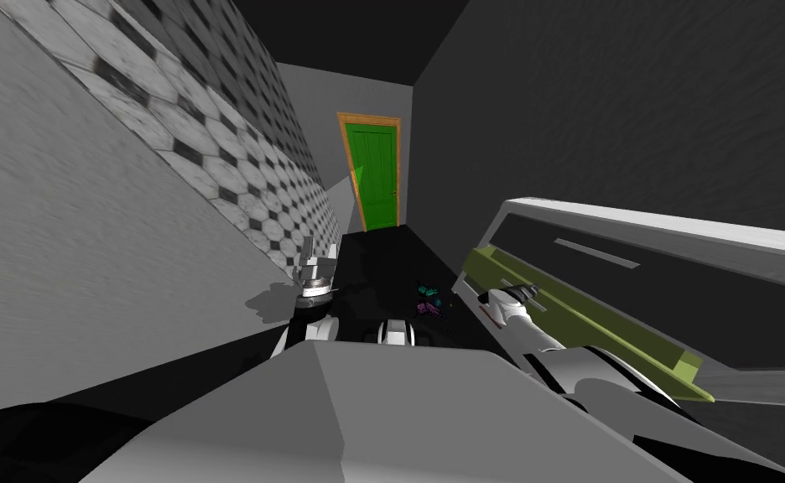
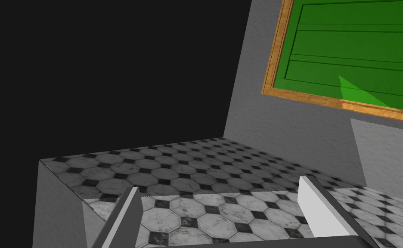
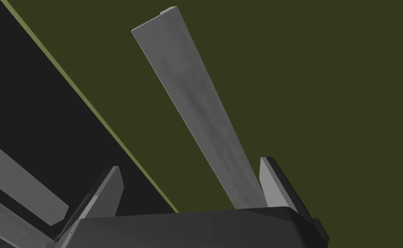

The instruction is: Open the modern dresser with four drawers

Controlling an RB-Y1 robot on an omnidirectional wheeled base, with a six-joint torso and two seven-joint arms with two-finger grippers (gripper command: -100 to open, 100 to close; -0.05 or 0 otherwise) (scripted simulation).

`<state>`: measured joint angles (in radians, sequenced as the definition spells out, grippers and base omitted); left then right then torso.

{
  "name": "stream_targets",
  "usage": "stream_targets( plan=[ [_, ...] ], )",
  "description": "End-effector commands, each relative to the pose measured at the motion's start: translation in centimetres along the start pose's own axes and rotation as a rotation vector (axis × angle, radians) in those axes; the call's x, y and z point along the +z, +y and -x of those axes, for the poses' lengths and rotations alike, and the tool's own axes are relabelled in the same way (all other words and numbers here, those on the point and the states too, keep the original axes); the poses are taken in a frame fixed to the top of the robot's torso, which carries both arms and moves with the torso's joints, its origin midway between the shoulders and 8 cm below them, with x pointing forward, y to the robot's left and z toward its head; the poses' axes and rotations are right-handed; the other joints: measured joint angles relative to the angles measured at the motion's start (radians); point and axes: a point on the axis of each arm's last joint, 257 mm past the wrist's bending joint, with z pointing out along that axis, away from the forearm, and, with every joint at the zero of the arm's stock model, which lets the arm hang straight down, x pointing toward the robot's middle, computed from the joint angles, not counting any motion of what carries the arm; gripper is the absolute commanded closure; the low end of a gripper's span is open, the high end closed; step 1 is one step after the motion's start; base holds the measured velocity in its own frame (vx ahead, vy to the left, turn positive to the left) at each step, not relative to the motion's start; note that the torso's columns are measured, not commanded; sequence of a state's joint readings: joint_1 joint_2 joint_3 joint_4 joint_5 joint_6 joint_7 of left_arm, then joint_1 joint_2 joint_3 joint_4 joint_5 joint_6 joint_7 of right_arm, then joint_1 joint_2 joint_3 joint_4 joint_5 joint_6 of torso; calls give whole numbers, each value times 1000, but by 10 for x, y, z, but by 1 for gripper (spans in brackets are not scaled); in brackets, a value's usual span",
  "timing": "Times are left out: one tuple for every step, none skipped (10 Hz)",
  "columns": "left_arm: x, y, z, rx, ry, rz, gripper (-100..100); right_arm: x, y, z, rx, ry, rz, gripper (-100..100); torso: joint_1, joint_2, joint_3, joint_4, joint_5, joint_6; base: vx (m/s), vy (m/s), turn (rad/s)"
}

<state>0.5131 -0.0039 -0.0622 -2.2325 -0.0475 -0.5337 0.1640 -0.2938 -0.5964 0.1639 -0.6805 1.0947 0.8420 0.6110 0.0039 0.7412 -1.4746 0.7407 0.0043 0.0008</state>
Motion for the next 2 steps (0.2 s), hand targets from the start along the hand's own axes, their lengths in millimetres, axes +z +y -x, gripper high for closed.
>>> stream_targets(
  plan=[
    [0,0,0,0,0,0,0,-1,1,-1,-1,0,3,0,-1,-1,0,0,-1,0,0,0,0],
    [0,0,0,0,0,0,0,-1,2,-1,-2,1,5,0,-1,-1,0,-1,-1,0,0,0,0]
  ],
)
